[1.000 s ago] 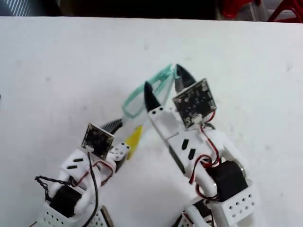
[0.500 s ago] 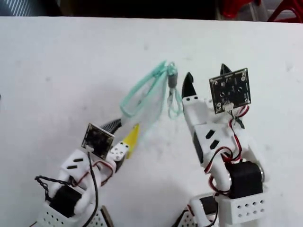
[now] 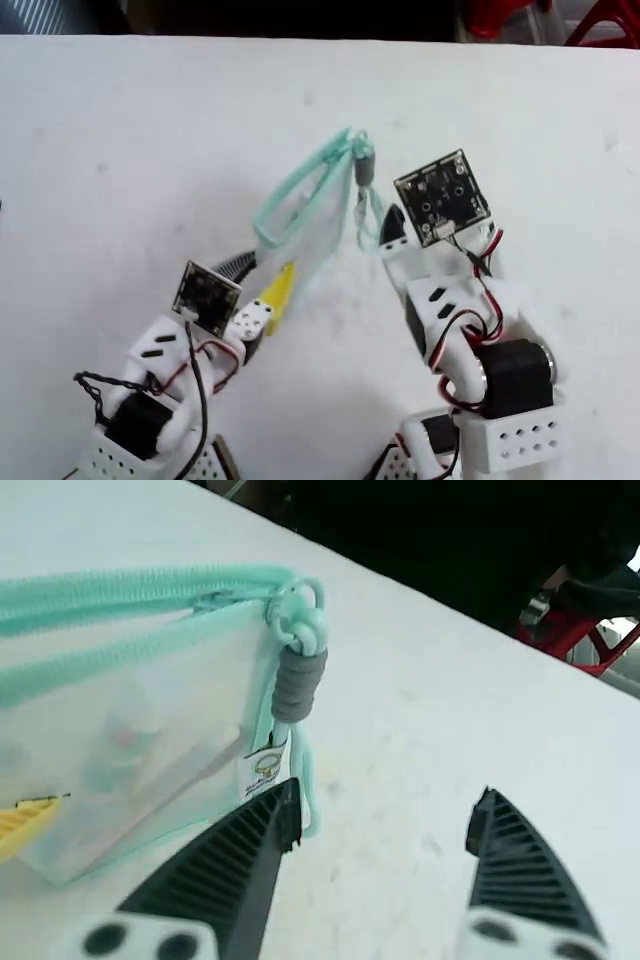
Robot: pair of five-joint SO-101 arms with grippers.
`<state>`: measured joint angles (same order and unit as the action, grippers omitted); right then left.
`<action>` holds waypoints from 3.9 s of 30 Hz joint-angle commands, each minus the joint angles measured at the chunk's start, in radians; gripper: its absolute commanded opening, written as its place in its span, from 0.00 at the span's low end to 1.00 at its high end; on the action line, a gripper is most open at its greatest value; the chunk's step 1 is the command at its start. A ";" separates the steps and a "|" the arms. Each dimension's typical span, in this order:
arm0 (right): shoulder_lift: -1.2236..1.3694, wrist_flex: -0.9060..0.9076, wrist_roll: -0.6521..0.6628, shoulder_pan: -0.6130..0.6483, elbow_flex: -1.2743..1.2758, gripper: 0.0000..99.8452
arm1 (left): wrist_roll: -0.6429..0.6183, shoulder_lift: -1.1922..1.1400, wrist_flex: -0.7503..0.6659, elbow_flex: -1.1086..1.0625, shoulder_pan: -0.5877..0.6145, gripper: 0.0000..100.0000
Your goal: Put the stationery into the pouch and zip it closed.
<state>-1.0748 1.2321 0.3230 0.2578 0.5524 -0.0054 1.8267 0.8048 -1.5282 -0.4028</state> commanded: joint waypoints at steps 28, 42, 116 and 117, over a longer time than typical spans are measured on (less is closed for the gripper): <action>0.311 0.487 -0.450 0.297 -0.624 0.36 | 0.008 -0.004 -0.018 0.008 -0.073 0.12; 0.538 0.487 -0.555 0.463 -0.904 0.36 | 0.009 -0.004 -0.020 0.005 -0.077 0.12; 0.768 -0.004 0.152 0.082 -0.509 0.27 | 0.009 -0.004 -0.020 0.006 -0.068 0.12; 0.766 -0.025 0.172 0.084 -0.502 0.21 | 0.009 -0.004 -0.020 0.006 -0.068 0.12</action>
<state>-0.2770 1.2781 0.4841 0.3360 0.0476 -0.0069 1.8251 0.8063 -1.5282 -0.4519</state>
